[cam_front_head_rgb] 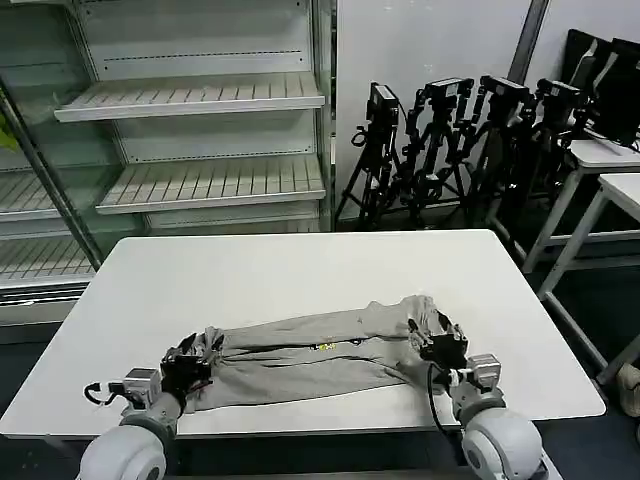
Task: Fold and organize the clothes.
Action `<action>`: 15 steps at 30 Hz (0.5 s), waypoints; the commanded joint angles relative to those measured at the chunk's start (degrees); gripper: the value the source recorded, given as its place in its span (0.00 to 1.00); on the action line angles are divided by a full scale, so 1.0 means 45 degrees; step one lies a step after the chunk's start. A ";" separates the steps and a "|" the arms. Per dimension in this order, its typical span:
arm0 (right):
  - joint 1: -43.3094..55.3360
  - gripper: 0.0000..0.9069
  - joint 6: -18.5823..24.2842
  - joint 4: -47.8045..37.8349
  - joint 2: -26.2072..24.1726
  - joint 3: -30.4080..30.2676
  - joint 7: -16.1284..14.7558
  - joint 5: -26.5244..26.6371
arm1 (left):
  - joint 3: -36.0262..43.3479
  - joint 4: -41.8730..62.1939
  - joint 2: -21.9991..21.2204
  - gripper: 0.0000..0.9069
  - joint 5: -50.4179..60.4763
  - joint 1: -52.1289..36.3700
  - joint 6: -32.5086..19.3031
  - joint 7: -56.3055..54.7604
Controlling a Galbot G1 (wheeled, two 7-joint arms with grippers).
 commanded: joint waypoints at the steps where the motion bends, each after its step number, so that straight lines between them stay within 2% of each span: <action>1: -0.1052 1.00 0.0025 0.0681 0.0004 0.0548 0.0035 -0.0093 | -0.0586 -0.0146 -0.1866 1.00 -0.0284 0.0356 -0.0029 -0.0632; 7: -0.1185 1.00 0.0011 0.0726 0.0003 0.0619 0.0044 -0.0094 | -0.0191 0.0672 -0.2615 1.00 -0.0168 -0.0015 -0.0124 -0.0786; 8: -0.1221 1.00 0.0011 0.0743 0.0008 0.0651 0.0046 -0.0092 | -0.0114 0.0773 -0.2758 0.91 -0.0170 -0.0029 -0.0135 -0.0789; 9: -0.1287 1.00 0.0009 0.0780 0.0007 0.0695 0.0044 -0.0091 | -0.0012 0.0814 -0.2864 0.56 -0.0162 -0.0024 -0.0156 -0.0783; 10: -0.1336 1.00 0.0012 0.0807 0.0007 0.0729 0.0043 -0.0090 | 0.0059 0.0883 -0.2938 0.01 -0.0155 -0.0006 -0.0211 -0.0760; 15: -0.1576 1.00 0.0038 0.0921 0.0034 0.0920 0.0047 -0.0090 | 0.0290 0.1332 -0.3102 0.01 0.0014 0.0019 -0.0790 -0.0587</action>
